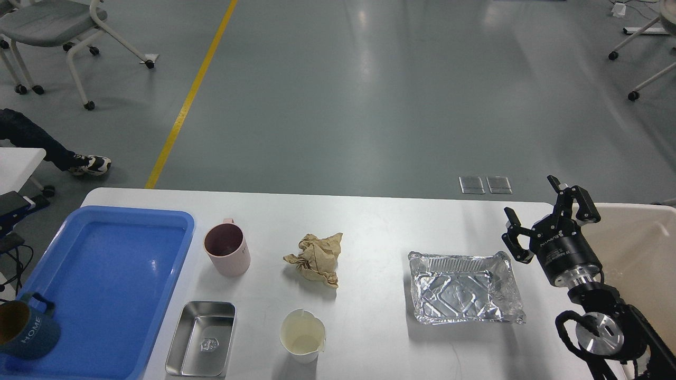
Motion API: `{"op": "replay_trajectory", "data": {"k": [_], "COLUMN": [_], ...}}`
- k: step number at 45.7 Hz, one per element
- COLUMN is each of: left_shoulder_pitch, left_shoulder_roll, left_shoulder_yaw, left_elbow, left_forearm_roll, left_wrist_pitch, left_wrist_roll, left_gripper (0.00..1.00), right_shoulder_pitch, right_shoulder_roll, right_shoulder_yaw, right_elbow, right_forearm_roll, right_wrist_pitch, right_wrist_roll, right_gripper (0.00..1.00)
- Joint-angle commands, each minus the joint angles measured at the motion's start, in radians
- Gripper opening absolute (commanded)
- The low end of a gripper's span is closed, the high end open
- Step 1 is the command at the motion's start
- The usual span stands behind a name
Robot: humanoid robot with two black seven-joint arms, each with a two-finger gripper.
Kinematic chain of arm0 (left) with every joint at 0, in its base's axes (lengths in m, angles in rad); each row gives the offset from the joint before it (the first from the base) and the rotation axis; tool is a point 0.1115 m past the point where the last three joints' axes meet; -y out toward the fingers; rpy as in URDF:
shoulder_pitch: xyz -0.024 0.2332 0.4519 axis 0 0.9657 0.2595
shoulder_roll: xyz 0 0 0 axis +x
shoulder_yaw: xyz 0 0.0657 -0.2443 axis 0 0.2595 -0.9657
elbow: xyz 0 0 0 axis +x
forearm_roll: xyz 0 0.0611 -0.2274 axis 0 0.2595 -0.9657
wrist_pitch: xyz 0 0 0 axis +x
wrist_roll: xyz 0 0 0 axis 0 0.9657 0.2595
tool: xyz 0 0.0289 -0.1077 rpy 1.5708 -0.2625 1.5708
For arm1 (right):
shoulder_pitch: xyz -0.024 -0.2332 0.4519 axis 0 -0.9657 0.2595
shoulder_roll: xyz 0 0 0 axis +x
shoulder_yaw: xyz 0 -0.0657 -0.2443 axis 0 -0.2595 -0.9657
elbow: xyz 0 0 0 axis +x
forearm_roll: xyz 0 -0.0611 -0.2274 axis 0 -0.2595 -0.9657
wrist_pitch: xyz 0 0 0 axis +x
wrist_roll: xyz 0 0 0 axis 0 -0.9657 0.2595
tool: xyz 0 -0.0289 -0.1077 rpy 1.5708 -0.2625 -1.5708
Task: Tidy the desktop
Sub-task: 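Reach the left gripper toward the pink mug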
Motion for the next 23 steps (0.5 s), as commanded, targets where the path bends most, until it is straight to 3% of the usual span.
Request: {"op": "replay_trajectory", "data": {"k": [1, 12, 23], "left_shoulder_pitch": [0.017, 0.014, -0.058], "left_shoulder_roll": [0.023, 0.026, 0.026], "left_shoulder_yaw": [-0.003, -0.032, -0.025], "left_elbow": [-0.033, -0.113, -0.11], "left_forearm_roll": [0.017, 0.139, 0.147], "left_wrist_pitch": [0.042, 0.046, 0.031], "left_wrist_roll": [-0.008, -0.011, -0.008], "left_gripper": [0.96, 0.96, 0.96], "right_shoulder_pitch": [-0.003, 0.0, 0.0], "right_shoulder_roll": [0.0, 0.0, 0.0], "right_shoulder_yaw": [-0.002, 0.0, -0.002], "right_elbow": [0.0, 0.0, -0.003], "right_forearm_roll": [0.0, 0.0, 0.0], "right_wrist_pitch": [0.0, 0.0, 0.0], "right_wrist_roll": [0.0, 0.0, 0.0], "right_gripper": [1.0, 1.0, 1.0]}}
